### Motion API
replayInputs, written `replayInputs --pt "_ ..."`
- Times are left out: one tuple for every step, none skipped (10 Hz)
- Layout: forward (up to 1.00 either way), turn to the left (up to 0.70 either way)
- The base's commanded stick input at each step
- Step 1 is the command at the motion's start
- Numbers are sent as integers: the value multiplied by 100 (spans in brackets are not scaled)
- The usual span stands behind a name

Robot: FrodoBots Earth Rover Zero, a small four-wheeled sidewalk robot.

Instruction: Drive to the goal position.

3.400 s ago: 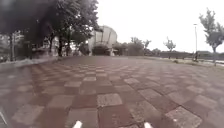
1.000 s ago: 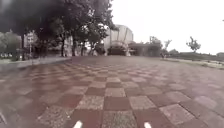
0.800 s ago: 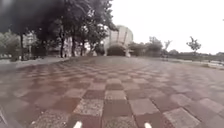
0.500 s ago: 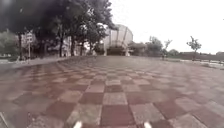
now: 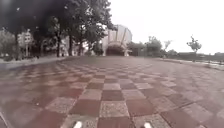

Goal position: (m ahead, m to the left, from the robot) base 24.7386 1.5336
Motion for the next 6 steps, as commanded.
replayInputs --pt "50 0" --pt "50 0" --pt "50 0" --pt "50 0" --pt "50 0" --pt "50 0"
